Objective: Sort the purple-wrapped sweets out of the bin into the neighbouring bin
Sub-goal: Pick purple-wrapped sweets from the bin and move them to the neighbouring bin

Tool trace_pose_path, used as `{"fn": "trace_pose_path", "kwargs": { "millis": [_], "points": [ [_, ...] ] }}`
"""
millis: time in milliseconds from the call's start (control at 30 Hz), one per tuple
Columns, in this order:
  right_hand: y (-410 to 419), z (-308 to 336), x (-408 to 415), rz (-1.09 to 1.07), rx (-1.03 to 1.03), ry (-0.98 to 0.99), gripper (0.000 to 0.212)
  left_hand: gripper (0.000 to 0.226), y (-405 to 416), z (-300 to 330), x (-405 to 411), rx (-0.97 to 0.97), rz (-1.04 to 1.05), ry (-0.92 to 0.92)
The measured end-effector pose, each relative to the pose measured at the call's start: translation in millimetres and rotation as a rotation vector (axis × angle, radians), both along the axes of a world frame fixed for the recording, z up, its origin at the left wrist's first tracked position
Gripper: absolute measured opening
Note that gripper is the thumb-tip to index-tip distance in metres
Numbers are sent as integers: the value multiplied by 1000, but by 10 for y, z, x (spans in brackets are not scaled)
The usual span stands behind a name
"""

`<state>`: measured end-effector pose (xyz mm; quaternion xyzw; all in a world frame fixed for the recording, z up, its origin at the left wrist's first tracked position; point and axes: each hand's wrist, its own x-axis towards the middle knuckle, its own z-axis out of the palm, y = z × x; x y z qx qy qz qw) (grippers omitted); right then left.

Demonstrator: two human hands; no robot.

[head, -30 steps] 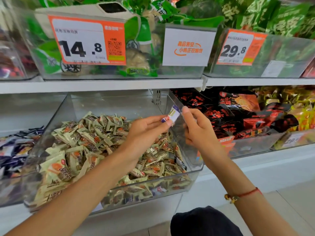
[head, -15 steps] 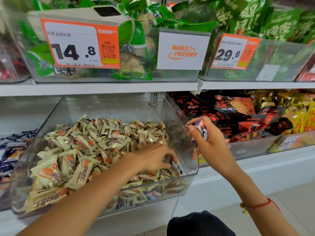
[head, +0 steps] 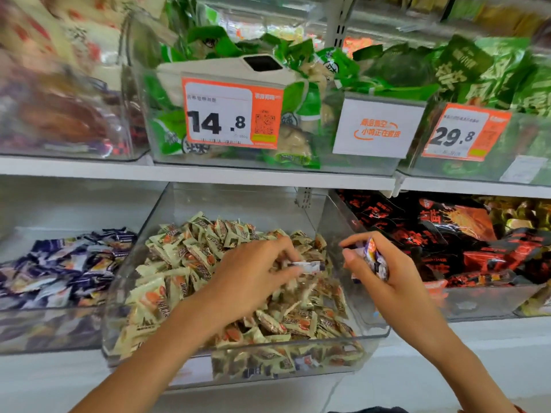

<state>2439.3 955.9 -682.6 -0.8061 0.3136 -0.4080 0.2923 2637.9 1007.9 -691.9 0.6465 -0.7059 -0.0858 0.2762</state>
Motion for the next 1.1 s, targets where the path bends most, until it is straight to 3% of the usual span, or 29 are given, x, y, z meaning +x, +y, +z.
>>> {"fn": "trace_pose_path", "kwargs": {
  "millis": [167, 267, 333, 433, 533, 633, 767, 833, 967, 1100],
  "points": [
    [108, -12, 706, 191, 111, 18, 16, 8, 782, 106, 663, -159, 310, 195],
    [251, -33, 1366, 308, 170, 32, 18, 17, 1213, 61, 1172, -288, 534, 223],
    [396, -28, 1828, 379, 184, 52, 22, 11, 1420, 15, 1469, -341, 688, 201],
    [583, -44, 2495, 425, 31, 159, 23, 10, 1575, -58, 1795, -373, 873, 121],
    [637, -54, 2969, 262, -296, 400, 27, 19, 1547, -103, 1931, -410, 980, -13],
    [603, -51, 3181, 184, -446, 661, 39, 18, 1435, -175, 2031, -285, 984, -135],
    [525, -67, 3177, 316, -459, 985, 38, 29, 1396, -290, 2158, 44, 825, -127],
    [525, -59, 3022, 390, -441, 893, 33, 31, 1440, -323, 2142, 107, 772, -97],
    [622, -27, 2344, 469, -342, 464, 26, 26, 1463, -180, 1904, 11, 808, -172],
    [418, 13, 1376, 274, -344, 432, 20, 10, 1281, 196, 1413, -109, 735, -152]
  ]
}}
